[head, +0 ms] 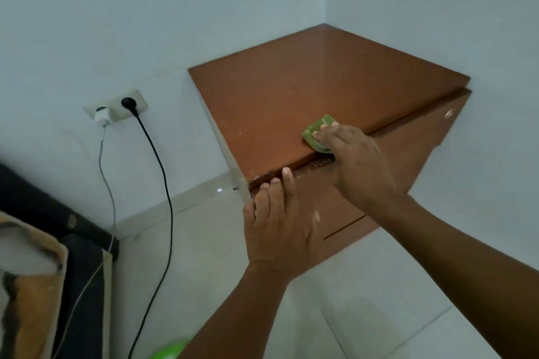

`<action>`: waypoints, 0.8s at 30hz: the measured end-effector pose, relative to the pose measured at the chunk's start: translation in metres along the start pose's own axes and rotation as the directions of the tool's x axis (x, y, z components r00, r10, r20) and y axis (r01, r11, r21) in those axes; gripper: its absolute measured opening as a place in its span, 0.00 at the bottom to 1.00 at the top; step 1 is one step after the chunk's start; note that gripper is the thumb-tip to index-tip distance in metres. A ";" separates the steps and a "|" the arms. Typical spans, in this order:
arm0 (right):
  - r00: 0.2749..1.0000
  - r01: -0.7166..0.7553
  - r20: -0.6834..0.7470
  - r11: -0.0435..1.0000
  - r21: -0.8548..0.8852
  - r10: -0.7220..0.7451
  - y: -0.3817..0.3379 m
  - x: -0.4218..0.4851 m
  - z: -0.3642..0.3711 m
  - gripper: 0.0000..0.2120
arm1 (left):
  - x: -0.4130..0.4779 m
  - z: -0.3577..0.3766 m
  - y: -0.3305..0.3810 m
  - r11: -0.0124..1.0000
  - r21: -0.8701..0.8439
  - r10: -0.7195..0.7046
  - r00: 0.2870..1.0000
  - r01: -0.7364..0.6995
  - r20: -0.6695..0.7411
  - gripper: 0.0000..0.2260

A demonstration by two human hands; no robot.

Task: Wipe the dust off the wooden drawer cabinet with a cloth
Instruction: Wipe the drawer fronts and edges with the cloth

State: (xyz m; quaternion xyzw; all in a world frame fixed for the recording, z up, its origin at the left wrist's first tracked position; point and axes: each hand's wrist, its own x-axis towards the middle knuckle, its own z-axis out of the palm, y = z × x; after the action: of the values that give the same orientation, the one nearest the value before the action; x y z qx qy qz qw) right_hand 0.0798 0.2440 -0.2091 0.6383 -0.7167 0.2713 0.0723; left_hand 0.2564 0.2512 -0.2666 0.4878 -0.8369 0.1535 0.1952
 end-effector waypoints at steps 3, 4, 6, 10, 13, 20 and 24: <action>0.999 0.004 -0.039 1.000 -0.029 -0.005 0.001 0.001 0.003 0.25 | 0.002 0.009 0.001 1.000 0.022 0.001 0.994 0.001 -0.113 0.33; 0.998 0.009 -0.055 0.999 -0.033 -0.011 0.001 0.001 0.004 0.25 | 0.003 0.010 0.001 1.000 0.024 0.002 0.992 0.001 -0.129 0.33; 0.996 0.015 -0.089 0.999 -0.032 -0.018 0.003 0.003 0.006 0.26 | 0.004 0.010 0.001 0.999 0.038 -0.005 0.989 0.011 -0.148 0.33; 0.997 0.005 -0.083 1.000 -0.004 -0.005 0.006 0.005 0.008 0.27 | 0.002 0.005 0.005 0.998 0.034 -0.047 0.988 0.052 -0.147 0.33; 0.998 0.004 -0.067 1.000 0.019 -0.002 0.004 0.005 0.002 0.27 | 0.001 -0.001 0.009 0.998 -0.008 -0.064 0.989 0.064 -0.131 0.34; 0.999 -0.010 0.045 0.999 0.038 0.008 0.003 0.005 -0.017 0.27 | 0.000 -0.003 0.013 0.998 -0.007 -0.070 0.982 0.070 -0.177 0.35; 0.997 -0.029 0.075 0.999 0.035 0.026 0.000 0.003 -0.023 0.26 | -0.001 -0.009 0.013 0.999 0.008 -0.050 0.986 0.052 -0.159 0.35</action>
State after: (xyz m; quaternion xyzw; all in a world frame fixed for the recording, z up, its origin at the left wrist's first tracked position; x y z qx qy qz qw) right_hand 0.0735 0.2525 -0.1884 0.6392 -0.7227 0.2613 0.0302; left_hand 0.2473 0.2616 -0.2603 0.4962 -0.8051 0.1919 0.2622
